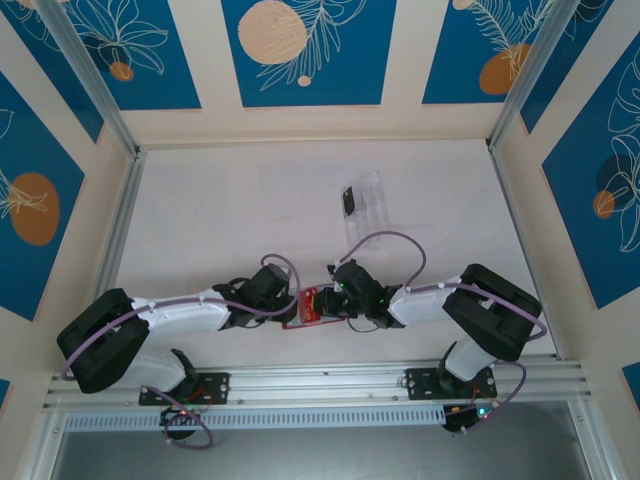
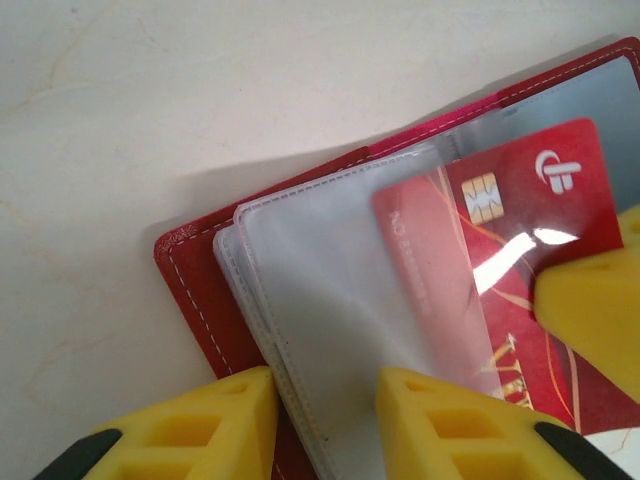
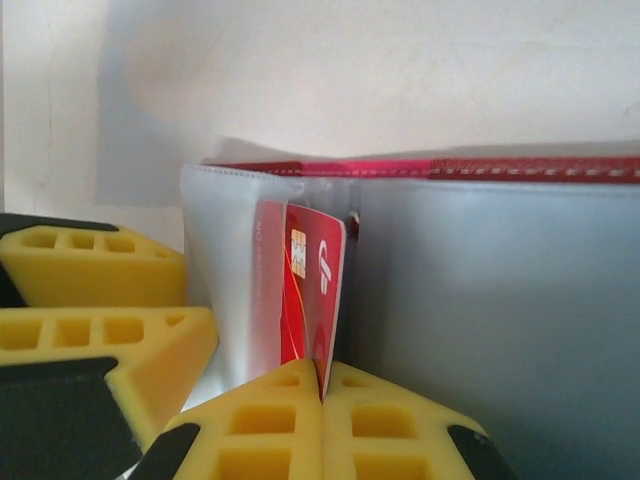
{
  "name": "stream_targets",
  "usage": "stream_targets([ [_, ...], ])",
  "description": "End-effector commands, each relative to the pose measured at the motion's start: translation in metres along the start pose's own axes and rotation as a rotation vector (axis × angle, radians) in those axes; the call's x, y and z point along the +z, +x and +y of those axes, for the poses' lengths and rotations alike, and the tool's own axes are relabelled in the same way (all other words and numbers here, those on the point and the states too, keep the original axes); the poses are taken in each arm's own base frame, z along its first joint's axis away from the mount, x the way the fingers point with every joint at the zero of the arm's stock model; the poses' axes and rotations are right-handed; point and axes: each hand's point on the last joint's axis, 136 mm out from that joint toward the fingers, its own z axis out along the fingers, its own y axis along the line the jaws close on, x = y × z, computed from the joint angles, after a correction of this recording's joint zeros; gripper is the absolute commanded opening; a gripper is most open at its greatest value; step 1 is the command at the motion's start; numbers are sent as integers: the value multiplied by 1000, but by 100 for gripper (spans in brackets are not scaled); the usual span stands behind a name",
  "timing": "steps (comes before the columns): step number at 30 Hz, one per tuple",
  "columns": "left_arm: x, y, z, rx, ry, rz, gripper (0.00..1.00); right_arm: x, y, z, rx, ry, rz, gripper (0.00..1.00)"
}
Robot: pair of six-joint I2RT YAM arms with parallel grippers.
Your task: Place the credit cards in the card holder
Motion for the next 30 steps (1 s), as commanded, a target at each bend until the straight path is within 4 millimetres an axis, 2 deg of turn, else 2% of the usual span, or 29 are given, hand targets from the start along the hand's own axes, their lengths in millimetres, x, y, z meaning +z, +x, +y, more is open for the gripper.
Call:
stream_targets([
  [1,-2,11,7,10,-22,41,32,7,15,-33,9,108,67,0],
  [5,-2,12,8,9,-26,44,32,10,14,-38,25,124,73,0],
  [11,-2,11,7,9,-24,42,35,17,20,-34,25,127,100,0],
  [21,-5,9,3,-12,1,25,37,16,32,-17,0,80,162,0],
  [30,-17,0,5,-67,24,-16,43,4,28,-7,-34,92,231,16],
])
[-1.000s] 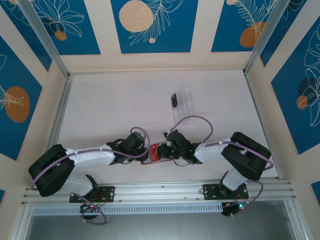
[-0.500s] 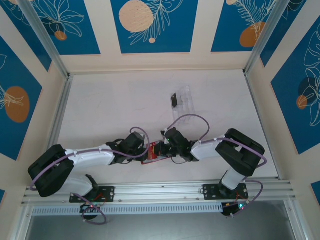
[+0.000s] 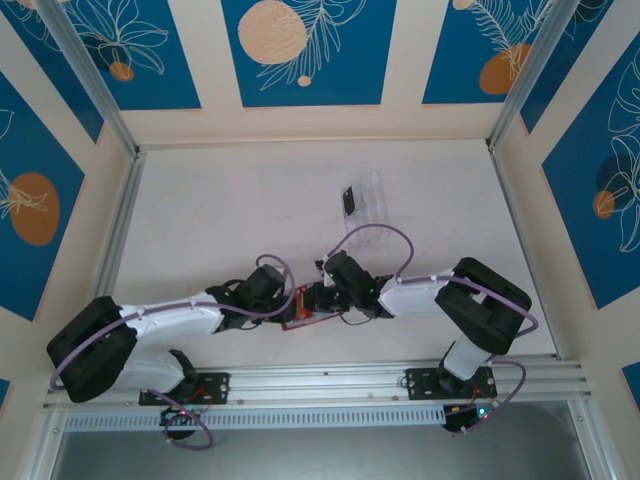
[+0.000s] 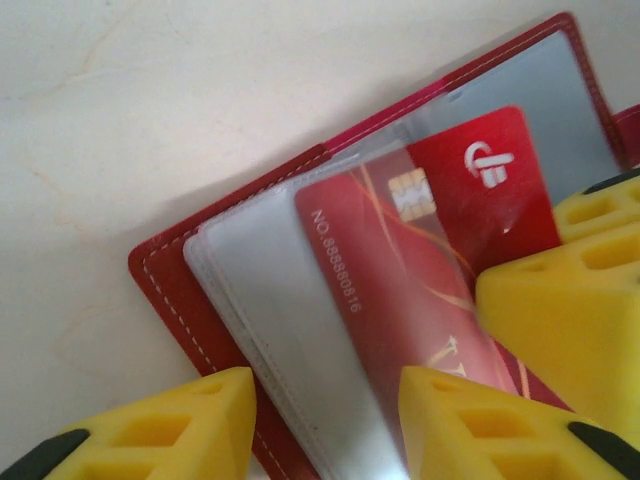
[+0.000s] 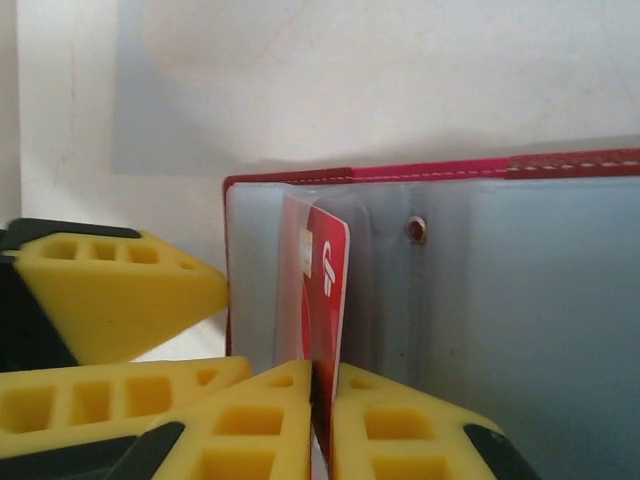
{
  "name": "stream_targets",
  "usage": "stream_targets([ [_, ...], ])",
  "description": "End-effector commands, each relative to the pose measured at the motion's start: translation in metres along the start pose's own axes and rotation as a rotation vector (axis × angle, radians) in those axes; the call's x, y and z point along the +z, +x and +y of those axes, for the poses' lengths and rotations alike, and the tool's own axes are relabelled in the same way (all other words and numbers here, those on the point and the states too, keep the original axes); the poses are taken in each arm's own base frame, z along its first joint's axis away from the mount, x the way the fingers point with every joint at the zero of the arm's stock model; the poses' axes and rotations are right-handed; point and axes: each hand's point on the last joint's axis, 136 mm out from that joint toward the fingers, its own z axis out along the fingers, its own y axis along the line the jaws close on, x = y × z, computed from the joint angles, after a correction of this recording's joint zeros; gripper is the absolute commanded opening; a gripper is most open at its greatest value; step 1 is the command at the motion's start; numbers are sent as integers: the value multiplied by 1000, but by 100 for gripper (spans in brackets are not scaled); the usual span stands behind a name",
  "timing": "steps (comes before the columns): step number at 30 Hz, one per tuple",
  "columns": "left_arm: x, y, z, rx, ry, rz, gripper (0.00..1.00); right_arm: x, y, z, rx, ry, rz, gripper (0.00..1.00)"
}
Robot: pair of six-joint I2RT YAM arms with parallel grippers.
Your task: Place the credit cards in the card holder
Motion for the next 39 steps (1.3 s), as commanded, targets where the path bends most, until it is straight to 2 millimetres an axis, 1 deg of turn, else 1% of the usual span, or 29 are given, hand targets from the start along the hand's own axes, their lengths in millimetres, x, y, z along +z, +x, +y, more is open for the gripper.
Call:
stream_targets([
  [1,-5,1,5,-34,3,8,43,-4,29,-26,12,102,146,17],
  [7,-11,-3,7,-62,17,-9,43,-2,32,-26,8,97,198,26],
  [10,-11,-3,10,-63,13,-4,42,-3,31,-19,-10,76,206,30],
  [15,-8,-2,8,-60,25,6,39,-9,24,-4,-36,22,211,35],
  [17,-5,-1,6,-60,32,13,37,-12,21,-2,-38,12,212,37],
  [23,1,0,4,-63,43,27,31,-16,17,-4,-32,18,229,39],
  [28,1,2,7,-62,34,27,27,-23,12,0,-56,16,218,39],
  [31,1,3,8,-65,31,26,24,-26,8,-5,-49,42,200,38],
  [33,1,4,9,-67,30,27,22,-27,5,-10,-41,57,192,33],
  [38,0,6,12,-67,19,27,18,-27,-1,-15,-60,107,183,8],
  [39,1,6,13,-67,15,29,17,-27,-2,-16,-64,120,184,4],
])
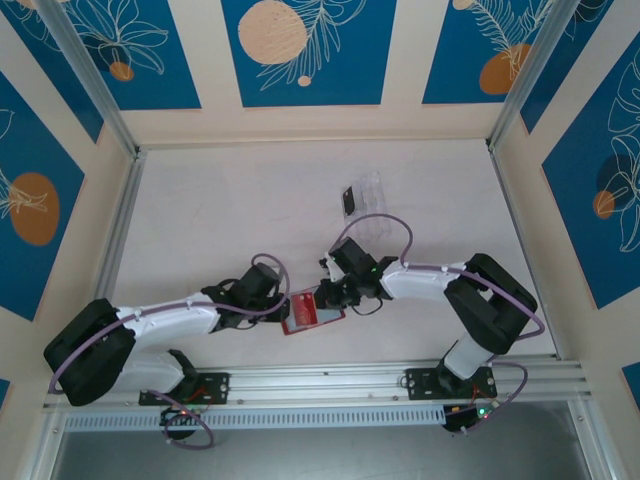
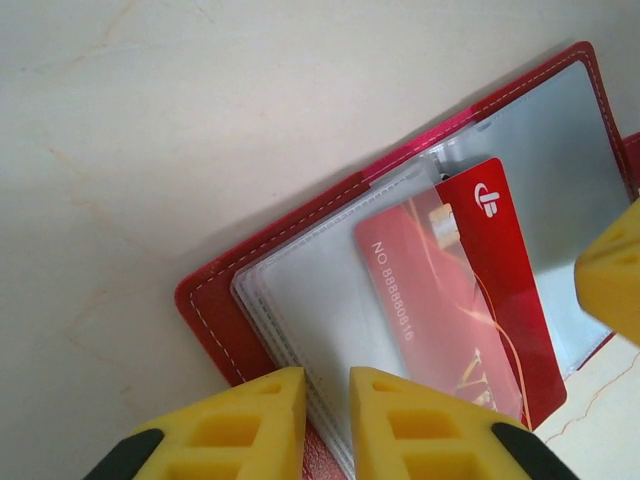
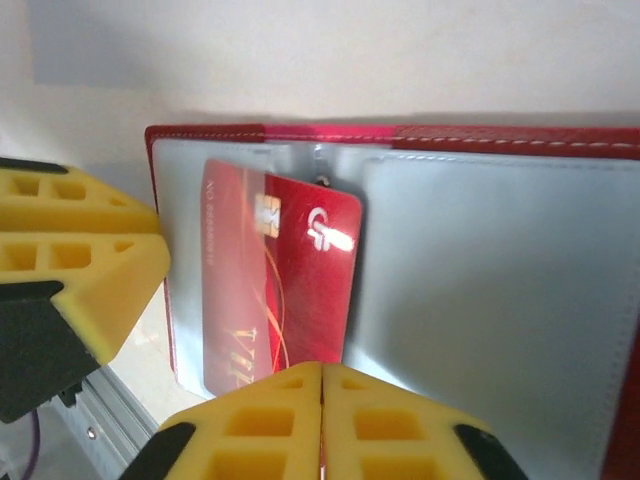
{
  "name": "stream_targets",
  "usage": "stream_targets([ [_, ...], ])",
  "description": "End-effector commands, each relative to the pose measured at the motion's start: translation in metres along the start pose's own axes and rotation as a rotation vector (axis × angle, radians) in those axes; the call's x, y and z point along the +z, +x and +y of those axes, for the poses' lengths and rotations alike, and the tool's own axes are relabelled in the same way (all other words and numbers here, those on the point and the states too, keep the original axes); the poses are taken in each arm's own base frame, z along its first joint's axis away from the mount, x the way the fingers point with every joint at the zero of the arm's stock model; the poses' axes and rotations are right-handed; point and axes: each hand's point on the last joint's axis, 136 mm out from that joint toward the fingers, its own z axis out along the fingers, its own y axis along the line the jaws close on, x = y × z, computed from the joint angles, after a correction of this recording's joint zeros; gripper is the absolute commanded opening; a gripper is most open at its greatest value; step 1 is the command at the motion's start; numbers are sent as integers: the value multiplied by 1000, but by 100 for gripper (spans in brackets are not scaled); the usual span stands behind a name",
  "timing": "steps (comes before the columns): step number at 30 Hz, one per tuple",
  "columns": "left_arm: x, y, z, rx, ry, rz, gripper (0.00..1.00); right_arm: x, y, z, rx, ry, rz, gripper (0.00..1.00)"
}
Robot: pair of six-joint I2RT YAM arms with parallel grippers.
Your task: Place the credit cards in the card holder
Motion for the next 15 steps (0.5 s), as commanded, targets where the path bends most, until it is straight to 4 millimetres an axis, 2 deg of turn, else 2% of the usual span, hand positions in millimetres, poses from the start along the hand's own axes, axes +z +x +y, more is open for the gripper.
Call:
stream_targets([
  [1,0,2,6,-20,-11,3,17,-5,-6,1,-25,42,-6,2],
  [11,4,5,9,-21,-19,13,15,7,-7,-14,-18,138,19,0],
  [15,4,7,11,-23,-22,16,15,14,-5,-12,-27,145,34,0],
])
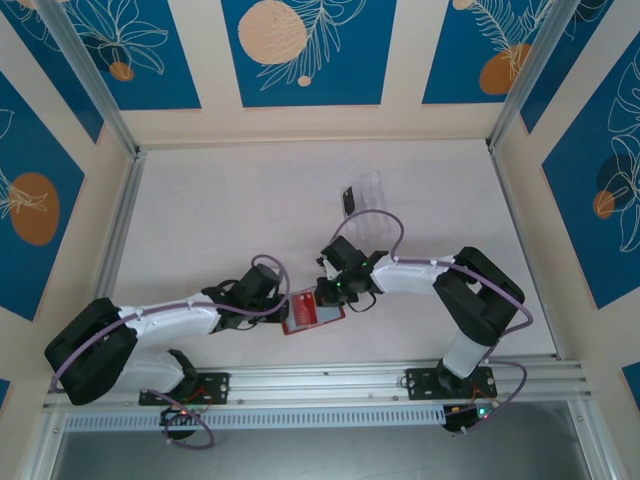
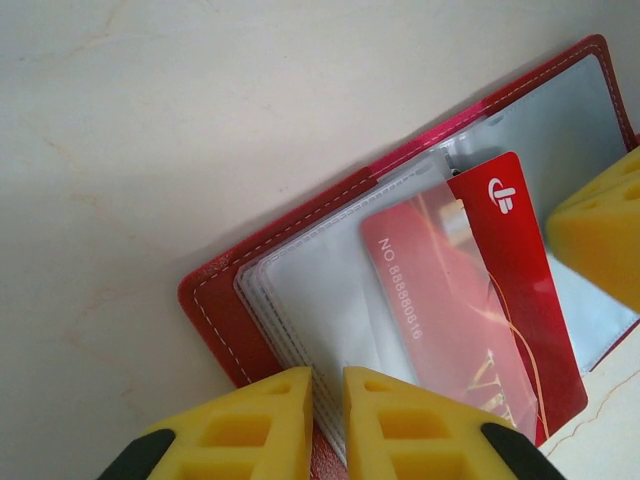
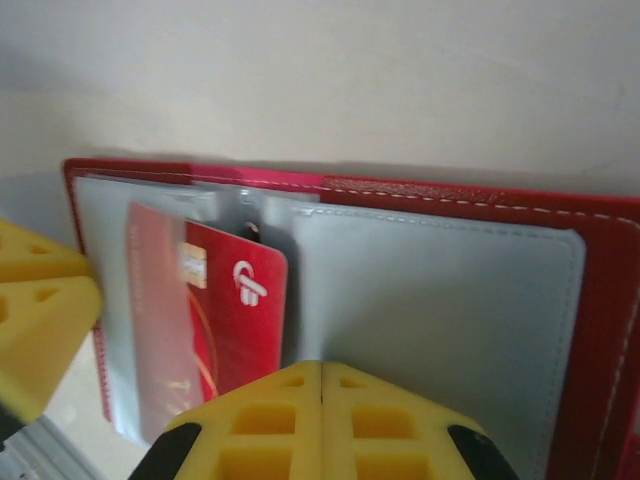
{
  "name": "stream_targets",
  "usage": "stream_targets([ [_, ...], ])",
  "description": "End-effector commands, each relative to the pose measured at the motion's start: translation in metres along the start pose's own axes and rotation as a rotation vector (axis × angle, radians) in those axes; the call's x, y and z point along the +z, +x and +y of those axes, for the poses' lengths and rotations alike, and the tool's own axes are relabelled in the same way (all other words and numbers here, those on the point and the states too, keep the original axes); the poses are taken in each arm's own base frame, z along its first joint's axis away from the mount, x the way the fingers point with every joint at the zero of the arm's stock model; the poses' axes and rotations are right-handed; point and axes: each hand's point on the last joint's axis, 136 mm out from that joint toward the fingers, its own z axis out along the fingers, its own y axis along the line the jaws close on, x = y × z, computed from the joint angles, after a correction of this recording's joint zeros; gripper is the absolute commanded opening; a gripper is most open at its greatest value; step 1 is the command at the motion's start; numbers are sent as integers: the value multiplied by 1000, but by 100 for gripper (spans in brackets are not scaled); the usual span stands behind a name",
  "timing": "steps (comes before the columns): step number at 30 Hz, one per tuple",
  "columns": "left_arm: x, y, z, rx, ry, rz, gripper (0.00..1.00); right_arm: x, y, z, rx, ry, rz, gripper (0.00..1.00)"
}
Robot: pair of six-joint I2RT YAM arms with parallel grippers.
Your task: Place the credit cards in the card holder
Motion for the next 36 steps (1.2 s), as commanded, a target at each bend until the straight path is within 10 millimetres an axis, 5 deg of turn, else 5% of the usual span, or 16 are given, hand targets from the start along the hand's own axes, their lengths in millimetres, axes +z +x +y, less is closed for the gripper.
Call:
stream_targets([
  [1,2,5,9,-23,-22,15,15,3,1,5,-25,16,17,0],
  [17,8,6,5,-25,9,18,16,15,4,37,-49,-83,35,0],
  [28,-17,-1,15,-39,-18,-45,27,21,8,10,38,-17,44,0],
  [36,-13,5,19,-35,-21,-19,18,20,6,6,49,-6,39,0],
])
